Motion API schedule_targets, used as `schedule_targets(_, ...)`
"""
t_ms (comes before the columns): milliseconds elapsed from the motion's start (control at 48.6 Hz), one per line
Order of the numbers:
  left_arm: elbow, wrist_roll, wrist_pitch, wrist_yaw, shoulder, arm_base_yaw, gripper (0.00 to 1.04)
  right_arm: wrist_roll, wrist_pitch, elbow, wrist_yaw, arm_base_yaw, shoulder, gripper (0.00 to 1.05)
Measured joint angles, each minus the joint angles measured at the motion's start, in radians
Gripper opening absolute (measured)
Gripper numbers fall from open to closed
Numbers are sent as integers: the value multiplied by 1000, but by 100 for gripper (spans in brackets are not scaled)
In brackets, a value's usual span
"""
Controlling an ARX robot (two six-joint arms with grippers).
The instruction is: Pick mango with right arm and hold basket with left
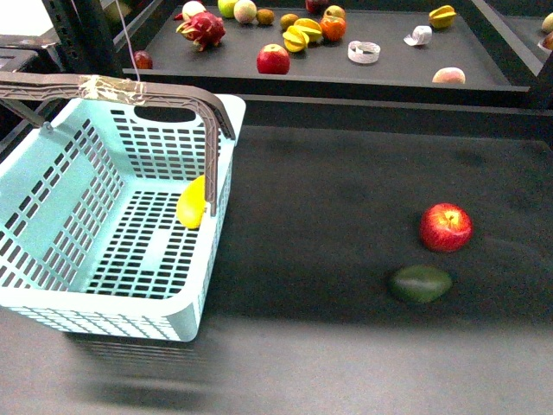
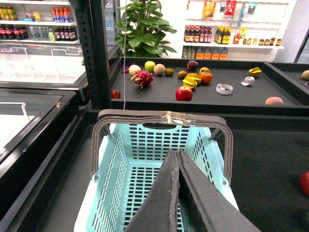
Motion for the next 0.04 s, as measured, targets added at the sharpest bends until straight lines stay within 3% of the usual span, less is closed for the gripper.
schedule_targets(41,0,0,0,0,0,0,4,0,0,0,0,0,0,96)
